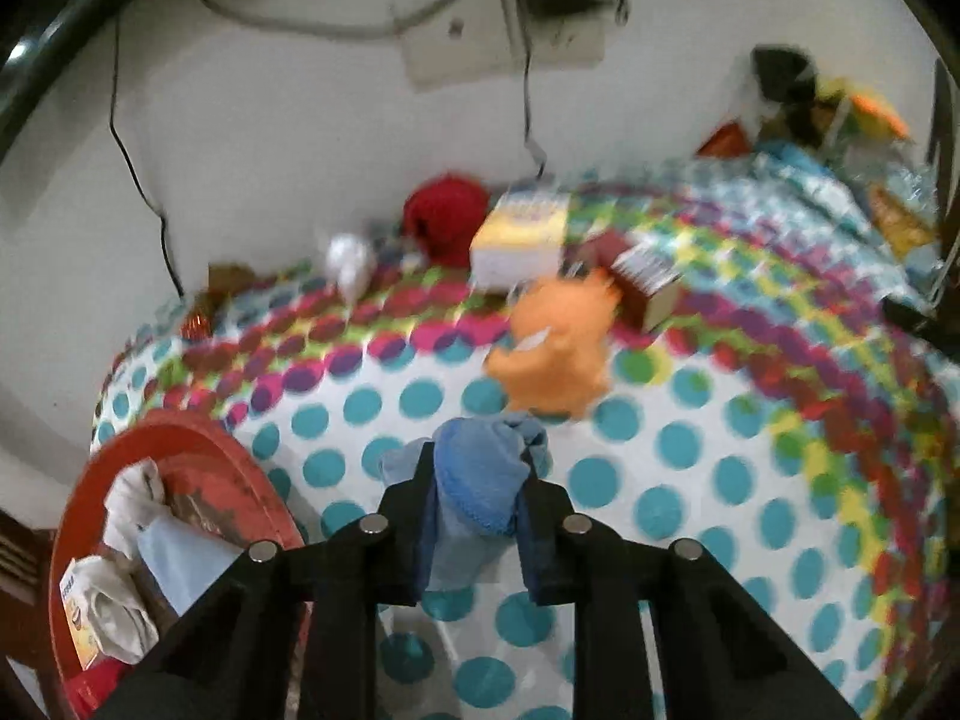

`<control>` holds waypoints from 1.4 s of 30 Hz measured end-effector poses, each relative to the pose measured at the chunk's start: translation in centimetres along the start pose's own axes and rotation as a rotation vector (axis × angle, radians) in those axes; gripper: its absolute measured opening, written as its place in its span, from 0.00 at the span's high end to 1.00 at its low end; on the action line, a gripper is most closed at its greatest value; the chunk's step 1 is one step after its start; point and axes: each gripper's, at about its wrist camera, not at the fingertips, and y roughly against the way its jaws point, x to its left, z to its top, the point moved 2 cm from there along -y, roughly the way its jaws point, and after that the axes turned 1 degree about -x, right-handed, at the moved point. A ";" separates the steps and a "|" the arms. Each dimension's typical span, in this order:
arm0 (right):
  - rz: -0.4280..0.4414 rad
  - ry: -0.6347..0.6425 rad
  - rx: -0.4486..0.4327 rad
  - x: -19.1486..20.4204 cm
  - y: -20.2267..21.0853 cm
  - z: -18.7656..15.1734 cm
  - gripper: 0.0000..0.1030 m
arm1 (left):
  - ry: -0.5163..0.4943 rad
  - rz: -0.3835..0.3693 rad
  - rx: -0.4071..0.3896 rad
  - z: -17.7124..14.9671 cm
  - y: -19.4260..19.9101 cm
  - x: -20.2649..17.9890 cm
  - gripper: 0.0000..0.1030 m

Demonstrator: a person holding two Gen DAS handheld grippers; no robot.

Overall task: Organize objects
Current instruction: 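Reach to the blue sock on the cloth and grasp it with the left gripper, then carry the blue sock over the red tray with the left gripper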

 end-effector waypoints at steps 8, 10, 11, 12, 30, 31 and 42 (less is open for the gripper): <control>-0.010 -0.017 0.005 -0.3 0.0 0.1 0.00 | 0.129 -0.047 -0.115 2.6 7.4 2.1 0.79; -0.010 -0.023 0.007 -0.5 0.0 0.1 0.00 | 0.144 -0.017 -0.141 3.0 9.3 3.4 0.79; -0.008 -0.025 0.010 -0.6 -0.1 0.1 0.00 | 0.155 -0.003 -0.149 3.1 10.0 4.2 0.79; -0.008 -0.025 0.012 -0.6 -0.1 0.1 0.00 | 0.172 0.017 -0.158 3.2 10.8 5.2 0.79; -0.011 -0.025 0.021 -1.0 -0.1 -0.2 0.00 | 0.463 0.264 -0.130 -1.1 13.8 22.7 0.79; -0.011 -0.024 0.021 -1.0 -0.1 -0.2 0.00 | 0.478 0.271 -0.122 -1.3 13.4 23.3 0.79; -0.024 -0.023 0.036 -0.9 -0.4 -0.3 0.00 | 0.567 0.279 0.010 -4.3 5.2 27.4 0.79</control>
